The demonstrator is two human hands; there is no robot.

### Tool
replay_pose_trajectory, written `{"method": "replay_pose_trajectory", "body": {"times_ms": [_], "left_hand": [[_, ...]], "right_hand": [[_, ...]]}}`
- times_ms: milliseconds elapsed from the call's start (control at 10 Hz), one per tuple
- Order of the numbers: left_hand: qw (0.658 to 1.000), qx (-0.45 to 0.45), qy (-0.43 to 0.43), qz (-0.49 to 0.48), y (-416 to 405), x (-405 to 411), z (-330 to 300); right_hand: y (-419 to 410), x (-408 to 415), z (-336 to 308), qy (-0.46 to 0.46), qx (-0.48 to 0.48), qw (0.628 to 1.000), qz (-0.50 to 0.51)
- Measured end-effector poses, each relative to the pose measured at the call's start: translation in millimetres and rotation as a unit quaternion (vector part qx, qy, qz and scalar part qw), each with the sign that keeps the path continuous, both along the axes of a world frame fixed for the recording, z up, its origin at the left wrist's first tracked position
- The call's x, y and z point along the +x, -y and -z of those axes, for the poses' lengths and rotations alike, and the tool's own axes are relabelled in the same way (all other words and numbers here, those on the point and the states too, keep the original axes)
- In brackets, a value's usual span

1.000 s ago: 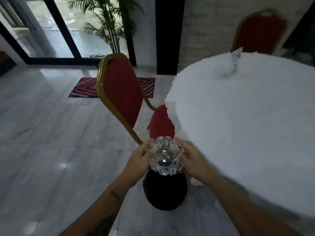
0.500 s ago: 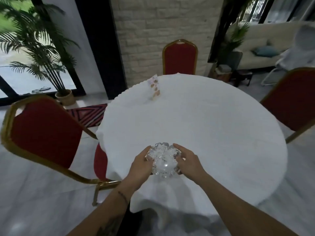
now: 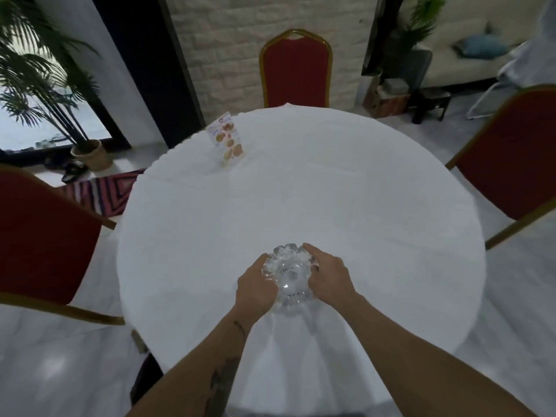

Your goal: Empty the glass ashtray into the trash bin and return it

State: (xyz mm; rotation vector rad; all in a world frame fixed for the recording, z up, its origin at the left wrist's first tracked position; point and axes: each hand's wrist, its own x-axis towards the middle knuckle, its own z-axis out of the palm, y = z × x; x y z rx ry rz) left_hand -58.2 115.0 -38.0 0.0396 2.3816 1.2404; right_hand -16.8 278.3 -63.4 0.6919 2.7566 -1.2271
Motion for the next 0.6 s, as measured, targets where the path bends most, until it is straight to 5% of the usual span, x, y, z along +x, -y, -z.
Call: {"method": "replay_pose_trajectory", "body": {"times_ms": [400,600], "left_hand": [[0.997,-0.049,-0.05,0.028,-12.4,-8.7,8.9],[0.967,-0.167,-0.122,0.152,15.3,-14.1,-1.2]], "right_hand": [[-11.0,-7.2,3.6,0.037,0.067,0.995,-0.057],[-13.2,-3.0,-24.0,0.035,0.165,0.982,-0.083]]}}
